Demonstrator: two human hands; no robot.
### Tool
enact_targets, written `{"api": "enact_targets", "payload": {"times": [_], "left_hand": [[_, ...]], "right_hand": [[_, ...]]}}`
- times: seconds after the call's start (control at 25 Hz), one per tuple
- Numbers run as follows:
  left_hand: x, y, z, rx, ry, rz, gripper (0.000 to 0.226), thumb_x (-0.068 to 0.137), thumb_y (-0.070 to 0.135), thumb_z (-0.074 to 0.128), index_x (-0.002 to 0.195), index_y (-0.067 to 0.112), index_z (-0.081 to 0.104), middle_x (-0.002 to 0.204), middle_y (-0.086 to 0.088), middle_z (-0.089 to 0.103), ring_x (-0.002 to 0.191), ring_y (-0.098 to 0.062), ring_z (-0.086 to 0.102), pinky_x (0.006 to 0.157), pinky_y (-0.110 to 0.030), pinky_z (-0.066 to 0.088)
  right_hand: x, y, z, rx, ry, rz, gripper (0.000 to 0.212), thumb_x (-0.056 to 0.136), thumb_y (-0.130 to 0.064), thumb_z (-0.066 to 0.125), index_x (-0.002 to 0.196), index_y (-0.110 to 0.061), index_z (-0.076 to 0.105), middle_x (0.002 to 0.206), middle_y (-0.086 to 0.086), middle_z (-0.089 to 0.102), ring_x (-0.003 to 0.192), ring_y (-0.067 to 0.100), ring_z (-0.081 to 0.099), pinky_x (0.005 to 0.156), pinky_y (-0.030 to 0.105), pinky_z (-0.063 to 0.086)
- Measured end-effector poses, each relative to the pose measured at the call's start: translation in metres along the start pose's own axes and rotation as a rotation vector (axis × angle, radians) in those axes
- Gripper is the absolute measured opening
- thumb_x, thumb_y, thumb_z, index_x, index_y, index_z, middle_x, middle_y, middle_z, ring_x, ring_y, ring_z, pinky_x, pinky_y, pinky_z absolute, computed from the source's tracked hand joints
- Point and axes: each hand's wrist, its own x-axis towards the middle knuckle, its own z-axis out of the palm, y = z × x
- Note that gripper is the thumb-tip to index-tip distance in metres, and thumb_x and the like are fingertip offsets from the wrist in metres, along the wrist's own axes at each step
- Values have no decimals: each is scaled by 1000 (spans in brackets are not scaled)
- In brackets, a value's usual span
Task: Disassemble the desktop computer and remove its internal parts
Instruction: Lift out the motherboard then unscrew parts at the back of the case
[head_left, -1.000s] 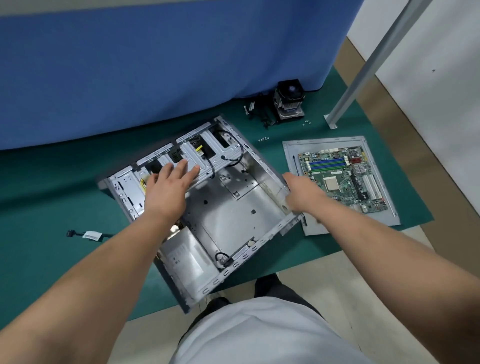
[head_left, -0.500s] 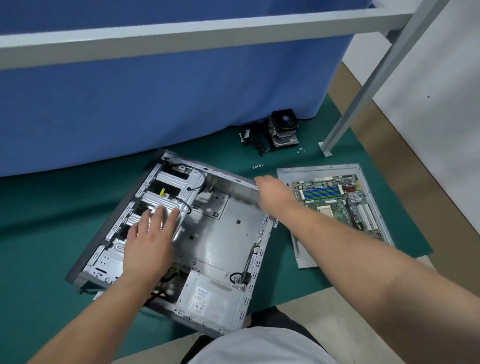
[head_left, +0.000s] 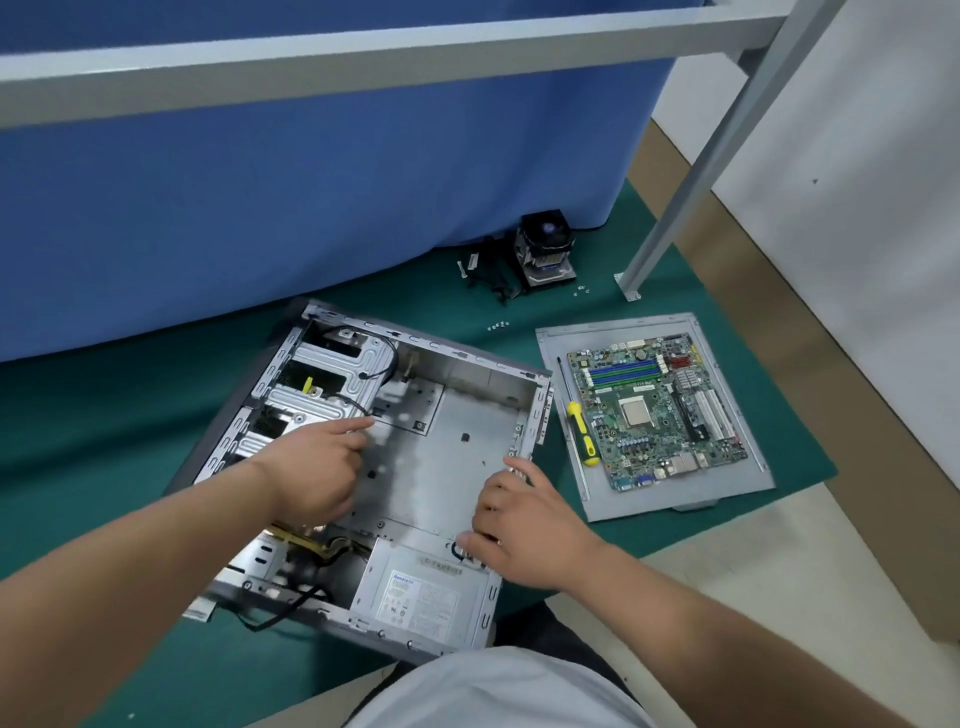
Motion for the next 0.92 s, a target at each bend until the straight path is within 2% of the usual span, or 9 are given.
{"api": "enact_targets", "payload": {"times": [0.08, 0.24, 0.36, 0.44, 0.56, 0.68, 0.92], "left_hand": [[0, 0, 0, -14, 51, 1, 68, 96, 44, 17, 98, 20, 81, 100, 9, 75, 126, -15, 49, 125, -32, -17], [-3, 1, 2, -43, 89, 5, 62, 97, 44, 24, 92, 20, 81, 97, 8, 75, 118, -17, 53, 129, -36, 4], [-11, 4, 7, -62, 127, -34, 61, 97, 46, 26, 87, 21, 81, 87, 8, 73, 109, -19, 54, 128, -37, 11], [-16, 8, 14, -64, 152, -68, 62, 98, 47, 26, 85, 22, 81, 81, 8, 71, 100, -20, 53, 125, -38, 18], [-21, 20, 22, -108, 152, -162, 63, 100, 48, 23, 88, 21, 79, 86, 8, 72, 100, -19, 51, 124, -36, 18], [-21, 29, 22, -166, 165, -248, 63, 98, 48, 22, 86, 22, 79, 84, 11, 73, 99, -15, 51, 122, -34, 19], [-8, 38, 17, -243, 195, -331, 67, 99, 53, 21, 82, 27, 80, 79, 14, 71, 100, -13, 53, 122, -35, 20]], "right_hand": [[4, 3, 0, 26, -4, 5, 60, 105, -58, 29, 94, -25, 78, 93, -13, 63, 109, 12, 48, 123, 42, 9], [12, 8, 3, 95, 36, 17, 56, 106, -53, 36, 87, -23, 79, 82, -15, 56, 94, 6, 39, 119, 41, 16], [27, 16, -5, 74, -3, -9, 52, 105, -50, 40, 86, -22, 80, 80, -15, 55, 94, 8, 44, 119, 38, 15], [41, 23, -14, 9, -27, -55, 51, 105, -50, 40, 88, -24, 81, 85, -15, 61, 98, 10, 49, 119, 37, 17], [63, 36, -30, -94, -67, -148, 51, 104, -50, 40, 85, -25, 80, 87, -15, 64, 101, 9, 51, 119, 37, 20], [84, 47, -43, -194, -110, -246, 53, 103, -53, 39, 79, -26, 77, 80, -18, 55, 98, 8, 51, 118, 35, 21], [104, 70, -58, -287, -170, -330, 56, 103, -56, 37, 80, -25, 78, 84, -17, 63, 100, 12, 54, 118, 36, 24]]}}
